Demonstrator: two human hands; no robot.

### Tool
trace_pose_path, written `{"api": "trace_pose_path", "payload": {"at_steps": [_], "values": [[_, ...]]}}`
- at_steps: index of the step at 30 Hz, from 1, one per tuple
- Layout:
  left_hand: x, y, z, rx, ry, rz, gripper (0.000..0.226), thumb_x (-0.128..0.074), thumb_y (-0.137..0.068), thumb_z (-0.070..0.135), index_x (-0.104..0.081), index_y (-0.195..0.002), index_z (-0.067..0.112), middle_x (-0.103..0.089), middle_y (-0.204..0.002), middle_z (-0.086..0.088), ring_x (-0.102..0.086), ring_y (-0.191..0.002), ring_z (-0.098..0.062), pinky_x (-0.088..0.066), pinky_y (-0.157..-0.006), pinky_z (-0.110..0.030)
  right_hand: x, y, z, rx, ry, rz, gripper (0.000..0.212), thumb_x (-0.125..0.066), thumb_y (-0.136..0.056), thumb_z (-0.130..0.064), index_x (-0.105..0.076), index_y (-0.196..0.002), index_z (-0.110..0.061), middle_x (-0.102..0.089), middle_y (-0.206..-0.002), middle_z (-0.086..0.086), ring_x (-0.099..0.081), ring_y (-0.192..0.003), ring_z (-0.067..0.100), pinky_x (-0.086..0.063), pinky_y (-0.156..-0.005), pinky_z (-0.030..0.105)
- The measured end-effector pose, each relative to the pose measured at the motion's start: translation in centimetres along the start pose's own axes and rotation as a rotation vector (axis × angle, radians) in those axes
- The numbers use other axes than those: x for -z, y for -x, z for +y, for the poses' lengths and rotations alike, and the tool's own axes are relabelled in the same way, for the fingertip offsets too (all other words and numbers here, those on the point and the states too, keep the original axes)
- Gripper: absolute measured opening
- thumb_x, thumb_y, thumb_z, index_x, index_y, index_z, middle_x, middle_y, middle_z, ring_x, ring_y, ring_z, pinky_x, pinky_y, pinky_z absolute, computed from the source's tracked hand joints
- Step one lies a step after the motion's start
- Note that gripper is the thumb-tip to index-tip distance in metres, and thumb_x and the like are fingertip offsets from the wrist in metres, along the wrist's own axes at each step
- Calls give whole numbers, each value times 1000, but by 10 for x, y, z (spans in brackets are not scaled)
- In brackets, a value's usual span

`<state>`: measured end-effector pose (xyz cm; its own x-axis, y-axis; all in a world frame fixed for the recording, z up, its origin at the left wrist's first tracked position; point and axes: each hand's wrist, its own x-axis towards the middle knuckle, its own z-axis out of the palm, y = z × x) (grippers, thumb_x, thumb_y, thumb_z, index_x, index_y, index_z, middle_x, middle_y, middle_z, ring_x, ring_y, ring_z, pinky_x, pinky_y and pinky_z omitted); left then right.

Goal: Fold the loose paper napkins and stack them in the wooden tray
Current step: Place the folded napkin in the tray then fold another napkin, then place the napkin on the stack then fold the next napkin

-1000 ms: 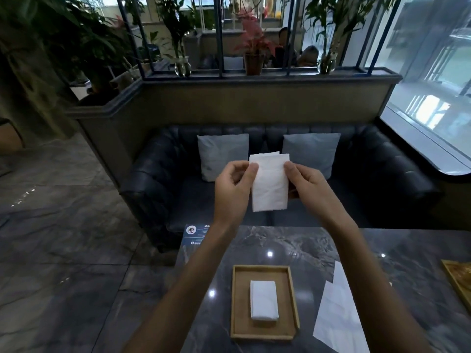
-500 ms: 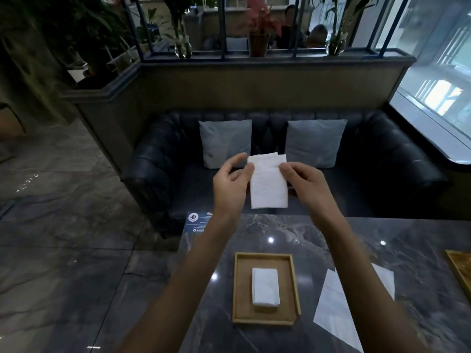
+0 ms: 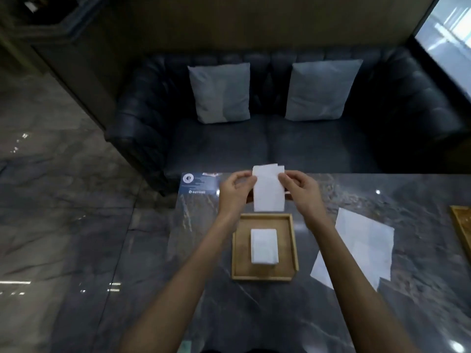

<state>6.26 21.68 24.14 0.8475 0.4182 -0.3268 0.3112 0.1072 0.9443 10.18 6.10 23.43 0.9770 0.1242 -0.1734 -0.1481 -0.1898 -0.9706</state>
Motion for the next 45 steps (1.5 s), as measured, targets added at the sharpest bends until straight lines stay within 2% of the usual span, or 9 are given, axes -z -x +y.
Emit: {"api": "trace_pose_path", "payload": {"at_steps": [4,9,12,16,21,28,32,37,45], "values": [[-9,-14,-88,225,-13,-10,13,-67,-92,10,-67,-104,7,-72,-100,-12,-70,-95,-29,-61,-84,-41,2,-3,86,-209,118,-59,17,-62,-98,-18,-71,-108,-9,-73,-101,6,-70,-93,21,-59,-76,28],[-18,-21,-170,426,-146,1,13,-62,-94,6,-65,-107,4,-66,-93,-5,-63,-80,-13,-53,-58,-15,-11,6,172,-441,232,-34,19,-65,-95,-17,-69,-112,-9,-69,-96,3,-67,-85,18,-55,-66,21],[-23,-32,-209,529,-255,20,18,-64,-94,11,-68,-110,5,-67,-103,-5,-66,-96,-21,-58,-72,-24,-22,3,208,-542,267,6,24,-69,-93,-19,-67,-114,-7,-71,-99,7,-64,-82,14,-52,-65,17],[-24,-42,-227,533,-348,73,16,-67,-91,11,-70,-106,6,-67,-99,-2,-63,-93,-17,-51,-84,-27,-34,-1,234,-588,284,42,25,-71,-91,-23,-67,-111,-9,-72,-101,8,-69,-91,22,-60,-85,39],[-27,-49,-243,505,-399,112,6,-69,-88,10,-63,-89,10,-64,-86,1,-58,-79,-12,-41,-61,-13,-47,-1,251,-567,350,72,20,-67,-94,-25,-64,-106,-10,-65,-95,0,-62,-87,17,-42,-68,16],[-33,-49,-241,489,-589,145,14,-62,-92,32,-53,-97,22,-60,-91,5,-61,-88,-18,-46,-75,-29,-44,3,257,-549,376,79,31,-61,-96,-40,-54,-113,-16,-61,-106,0,-59,-94,14,-49,-81,28],[-59,-39,-217,185,-952,158,18,-49,-97,39,-55,-100,23,-62,-96,3,-58,-89,-18,-46,-79,-34,-4,5,255,-557,349,232,24,-54,-99,-37,-60,-109,-16,-65,-101,0,-61,-91,16,-51,-82,34],[-148,-21,-216,-157,-1042,-175,19,-45,-100,23,-60,-91,14,-66,-93,-7,-61,-86,-26,-48,-76,-40,102,25,286,-781,439,666,21,-52,-101,-26,-63,-110,-11,-66,-114,13,-63,-103,32,-45,-84,35],[-259,3,-283,329,-954,-285,17,-51,-99,24,-56,-104,9,-59,-112,-10,-59,-102,-29,-48,-83,-38,207,66,350,-1017,295,783,29,-57,-98,-33,-61,-114,-9,-63,-121,15,-62,-109,34,-50,-96,48]]}}
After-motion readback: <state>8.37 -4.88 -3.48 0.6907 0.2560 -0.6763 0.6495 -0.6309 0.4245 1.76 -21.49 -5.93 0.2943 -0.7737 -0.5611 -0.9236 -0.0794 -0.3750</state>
